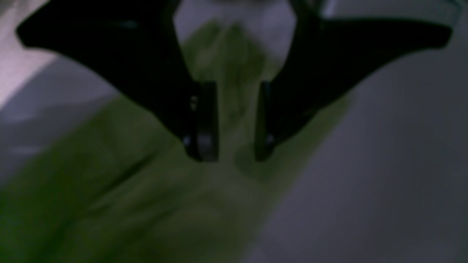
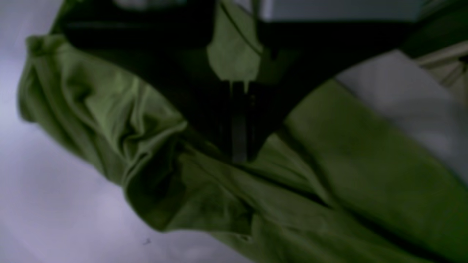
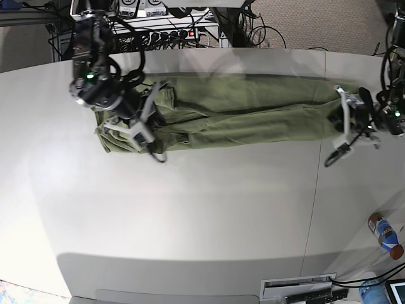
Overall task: Fold the T-shirt properly
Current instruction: 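Grasp the shirt end with the left gripper and lift it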
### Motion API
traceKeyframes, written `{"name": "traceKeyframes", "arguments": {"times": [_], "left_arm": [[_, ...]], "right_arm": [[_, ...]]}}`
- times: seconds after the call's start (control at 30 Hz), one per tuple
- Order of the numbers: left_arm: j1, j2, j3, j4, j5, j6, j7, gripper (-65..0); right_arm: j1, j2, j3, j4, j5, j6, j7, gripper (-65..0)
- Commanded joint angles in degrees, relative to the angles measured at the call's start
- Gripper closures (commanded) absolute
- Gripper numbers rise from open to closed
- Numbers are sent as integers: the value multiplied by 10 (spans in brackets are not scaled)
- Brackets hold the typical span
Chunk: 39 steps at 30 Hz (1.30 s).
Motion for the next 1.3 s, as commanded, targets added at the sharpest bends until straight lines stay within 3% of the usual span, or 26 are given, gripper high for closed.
{"name": "traceKeyframes", "arguments": {"times": [0.0, 0.1, 0.23, 0.47, 0.83, 1.27], "left_arm": [[-9, -23, -6, 1, 2, 14, -19, -190], [-9, -44, -6, -12, 2, 40, -22, -200], [-9, -59, -6, -42, -36, 40, 14, -297], [-11, -64, -6, -120, -122, 37, 63, -343], [-14, -64, -6, -142, -244, 3, 118, -346], [-37, -52, -6, -143, -275, 1, 153, -345]], "right_arm": [[9, 6, -7, 5, -13, 0, 26, 0], [8, 6, -17, -11, -38, 0, 38, 0], [8, 6, -12, -54, -38, 0, 39, 0], [8, 6, -12, -83, -43, 0, 48, 0], [8, 6, -12, -83, -48, 0, 49, 0], [8, 6, -12, -83, -48, -1, 49, 0]]}}
